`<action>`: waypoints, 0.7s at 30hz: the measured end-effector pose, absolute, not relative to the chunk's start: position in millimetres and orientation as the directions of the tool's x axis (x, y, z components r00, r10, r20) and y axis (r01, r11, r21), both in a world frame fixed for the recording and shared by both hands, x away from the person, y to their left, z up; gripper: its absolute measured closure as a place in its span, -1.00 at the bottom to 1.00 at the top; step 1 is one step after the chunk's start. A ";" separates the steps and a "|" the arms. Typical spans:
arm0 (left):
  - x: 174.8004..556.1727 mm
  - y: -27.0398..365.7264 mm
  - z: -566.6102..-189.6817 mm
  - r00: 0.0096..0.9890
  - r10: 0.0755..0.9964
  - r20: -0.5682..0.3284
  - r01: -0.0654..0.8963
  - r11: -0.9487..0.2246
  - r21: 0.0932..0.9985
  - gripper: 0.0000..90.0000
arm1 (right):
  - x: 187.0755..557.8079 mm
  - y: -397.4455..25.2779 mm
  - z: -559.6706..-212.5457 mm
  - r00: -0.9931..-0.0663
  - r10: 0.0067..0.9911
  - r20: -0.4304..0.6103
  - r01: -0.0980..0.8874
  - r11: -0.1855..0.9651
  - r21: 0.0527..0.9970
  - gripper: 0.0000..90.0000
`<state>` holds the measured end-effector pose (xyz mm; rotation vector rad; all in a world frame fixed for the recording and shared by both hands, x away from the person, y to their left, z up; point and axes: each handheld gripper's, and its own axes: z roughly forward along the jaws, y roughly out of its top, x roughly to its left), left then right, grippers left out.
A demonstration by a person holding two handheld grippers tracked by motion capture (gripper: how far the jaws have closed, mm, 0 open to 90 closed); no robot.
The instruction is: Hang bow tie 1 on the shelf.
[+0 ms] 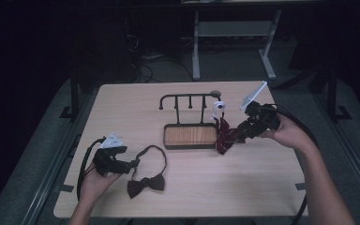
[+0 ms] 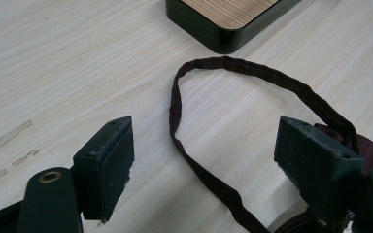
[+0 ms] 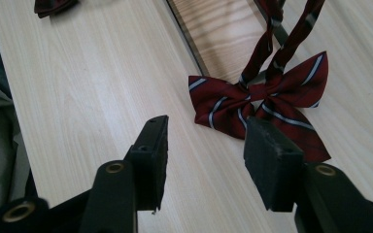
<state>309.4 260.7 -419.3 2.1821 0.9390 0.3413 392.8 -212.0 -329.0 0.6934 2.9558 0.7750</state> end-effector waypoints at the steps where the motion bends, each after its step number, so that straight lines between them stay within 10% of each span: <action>1: 309.4 260.7 -419.3 0.699 0.714 -0.040 0.522 -0.471 0.711 -0.51 | 392.8 -212.0 -329.0 -0.902 0.420 0.102 0.415 0.780 0.468 0.09; 21: 309.8 259.4 -420.5 0.702 0.712 -0.033 0.521 -0.481 0.705 -0.51 | 376.4 -225.8 -363.8 -0.889 0.438 0.133 0.445 0.760 0.473 -0.03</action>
